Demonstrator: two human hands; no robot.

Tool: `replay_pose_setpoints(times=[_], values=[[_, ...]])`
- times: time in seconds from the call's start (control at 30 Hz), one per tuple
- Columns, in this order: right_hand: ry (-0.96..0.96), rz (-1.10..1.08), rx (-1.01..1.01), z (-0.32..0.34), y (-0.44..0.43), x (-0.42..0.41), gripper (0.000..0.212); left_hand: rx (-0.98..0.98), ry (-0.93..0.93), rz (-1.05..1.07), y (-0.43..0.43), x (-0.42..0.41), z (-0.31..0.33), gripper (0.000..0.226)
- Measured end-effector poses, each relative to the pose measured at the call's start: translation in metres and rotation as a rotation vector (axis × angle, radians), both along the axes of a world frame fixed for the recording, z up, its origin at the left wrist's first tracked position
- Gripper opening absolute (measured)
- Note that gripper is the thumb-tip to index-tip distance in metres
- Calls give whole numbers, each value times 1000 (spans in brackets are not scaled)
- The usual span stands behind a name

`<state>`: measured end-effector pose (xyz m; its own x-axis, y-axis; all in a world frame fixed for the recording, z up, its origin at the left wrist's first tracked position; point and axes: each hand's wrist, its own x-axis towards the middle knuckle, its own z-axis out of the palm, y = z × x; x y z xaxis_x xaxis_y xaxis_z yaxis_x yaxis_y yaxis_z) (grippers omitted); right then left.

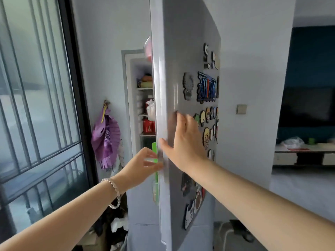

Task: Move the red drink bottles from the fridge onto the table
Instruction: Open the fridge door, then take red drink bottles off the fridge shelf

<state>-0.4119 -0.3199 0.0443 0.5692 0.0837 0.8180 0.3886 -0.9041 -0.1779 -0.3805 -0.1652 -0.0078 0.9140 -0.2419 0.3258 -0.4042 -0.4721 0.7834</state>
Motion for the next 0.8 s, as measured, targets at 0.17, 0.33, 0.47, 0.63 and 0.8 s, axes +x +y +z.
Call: replay_pose_setpoints(times=[0.17, 0.33, 0.47, 0.63, 0.8], values=[[15, -216, 223, -8, -18, -24, 111, 55, 22, 27, -13, -19, 13, 14], [-61, -419, 229, -9, -66, -43, 108, 183, -8, 28, -46, -39, 16, 8], [-3, -444, 298, -7, -105, -54, 107, 68, 134, -10, -86, -54, 28, 6], [54, -478, 509, 0, -163, -64, 109, -48, 251, 21, -145, -64, 46, 10], [54, -426, 637, -8, -249, -68, 107, -137, 322, -28, -211, -70, 56, 17]])
